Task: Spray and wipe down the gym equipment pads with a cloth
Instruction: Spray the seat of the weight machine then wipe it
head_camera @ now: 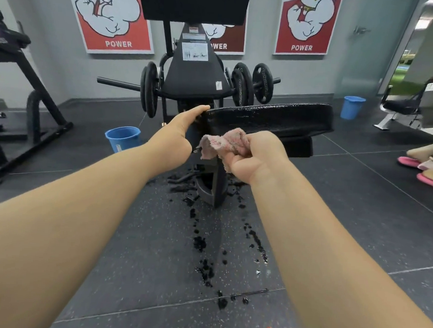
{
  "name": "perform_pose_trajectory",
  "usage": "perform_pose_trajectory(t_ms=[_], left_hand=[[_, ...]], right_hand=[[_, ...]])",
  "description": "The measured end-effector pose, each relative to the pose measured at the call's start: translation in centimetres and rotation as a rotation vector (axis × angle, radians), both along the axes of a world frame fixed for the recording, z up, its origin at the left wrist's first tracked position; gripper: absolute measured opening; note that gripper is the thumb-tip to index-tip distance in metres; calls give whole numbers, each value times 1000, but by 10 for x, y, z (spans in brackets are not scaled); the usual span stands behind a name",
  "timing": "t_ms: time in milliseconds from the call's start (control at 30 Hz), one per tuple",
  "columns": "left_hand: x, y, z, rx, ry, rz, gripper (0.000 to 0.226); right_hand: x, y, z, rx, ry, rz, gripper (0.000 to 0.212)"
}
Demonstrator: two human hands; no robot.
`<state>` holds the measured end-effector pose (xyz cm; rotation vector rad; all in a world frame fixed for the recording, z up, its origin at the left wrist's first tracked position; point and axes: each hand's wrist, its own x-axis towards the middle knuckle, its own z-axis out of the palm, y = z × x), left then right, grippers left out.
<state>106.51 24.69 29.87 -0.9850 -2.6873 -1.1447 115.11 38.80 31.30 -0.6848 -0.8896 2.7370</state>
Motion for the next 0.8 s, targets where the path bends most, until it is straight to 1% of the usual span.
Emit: perform_pose_trajectory(t_ms=[67,133,167,233,267,300,333,400,467,567,633,733,800], left_hand=[[1,0,-1,5,7,9,102],[2,-2,2,-12,4,16,104],[3,-3,4,-24,3,16,105],[6,-2,6,-46,18,24,102],[8,-1,7,-58,42,35,98],[11,0,9,-71,79,52,93],[14,4,13,-74,135,71,85],[20,10,18,-50,248,118,60],[23,15,18,-10,267,141,47],[27,17,12,-15,258,152,42],[27,18,11,-32,302,181,39],[27,23,10,-36,345,227,38],[29,26,8,-79,342,254,41]], right_hand=[[7,11,-2,-44,36,-22,35],[17,29,-3,-146,114,-60,38],[23,42,-3,-196,150,-105,37],[34,66,-6,-226,165,-248,37],[38,70,-7,-207,145,-280,37],[39,65,-9,-155,112,-234,35],[37,55,-10,-69,60,-143,33],[24,29,-11,61,-6,14,31],[12,21,-6,87,-14,49,36],[10,45,4,85,-2,0,41],[18,71,7,97,-8,-68,41],[28,116,7,78,-21,-220,43],[36,143,5,33,12,-344,40]])
